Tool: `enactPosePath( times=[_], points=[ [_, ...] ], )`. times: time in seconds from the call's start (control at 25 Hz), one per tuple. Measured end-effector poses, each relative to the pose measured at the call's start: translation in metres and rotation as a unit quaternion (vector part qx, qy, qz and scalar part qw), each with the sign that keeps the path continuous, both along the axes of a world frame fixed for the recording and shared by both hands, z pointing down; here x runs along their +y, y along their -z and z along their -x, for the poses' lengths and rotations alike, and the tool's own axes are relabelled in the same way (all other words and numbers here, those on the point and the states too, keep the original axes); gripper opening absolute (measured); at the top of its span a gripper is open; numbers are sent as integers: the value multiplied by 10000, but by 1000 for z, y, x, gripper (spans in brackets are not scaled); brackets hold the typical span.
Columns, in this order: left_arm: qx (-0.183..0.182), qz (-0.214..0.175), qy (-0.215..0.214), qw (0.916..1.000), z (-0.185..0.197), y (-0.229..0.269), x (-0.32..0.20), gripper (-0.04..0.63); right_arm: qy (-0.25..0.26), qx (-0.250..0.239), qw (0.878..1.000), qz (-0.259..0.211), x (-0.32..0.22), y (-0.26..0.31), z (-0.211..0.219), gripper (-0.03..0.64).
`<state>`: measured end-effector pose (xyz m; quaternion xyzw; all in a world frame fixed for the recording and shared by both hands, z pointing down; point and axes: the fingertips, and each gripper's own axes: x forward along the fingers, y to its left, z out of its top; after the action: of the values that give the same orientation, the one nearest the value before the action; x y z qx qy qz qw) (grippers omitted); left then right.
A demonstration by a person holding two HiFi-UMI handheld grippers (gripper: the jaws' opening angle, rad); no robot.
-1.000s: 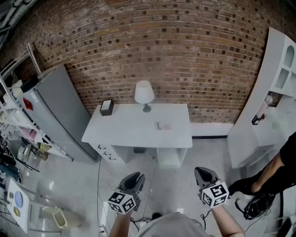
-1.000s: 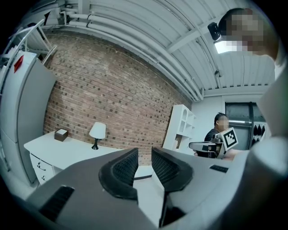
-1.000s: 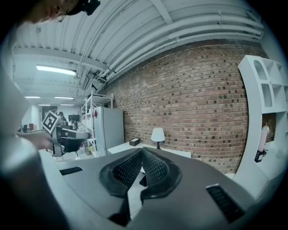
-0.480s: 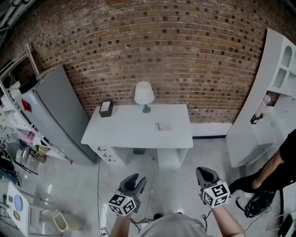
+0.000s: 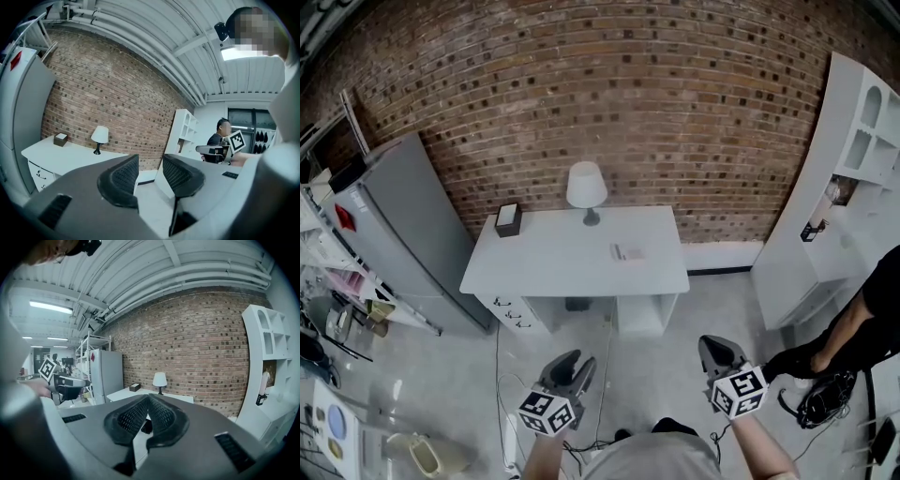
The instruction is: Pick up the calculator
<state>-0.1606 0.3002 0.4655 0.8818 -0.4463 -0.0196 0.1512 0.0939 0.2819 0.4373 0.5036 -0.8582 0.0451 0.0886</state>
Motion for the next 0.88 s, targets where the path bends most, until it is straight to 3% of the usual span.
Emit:
enactPosePath(
  times=[0.4, 0.88],
  points=[
    [1, 177, 53, 9998, 3, -12, -14, 186, -8, -11, 9999, 155, -15, -15, -1, 12],
    [-42, 367, 265, 9990, -18, -25, -90, 186, 243, -139, 9988, 401, -109, -40, -13, 12]
  ],
)
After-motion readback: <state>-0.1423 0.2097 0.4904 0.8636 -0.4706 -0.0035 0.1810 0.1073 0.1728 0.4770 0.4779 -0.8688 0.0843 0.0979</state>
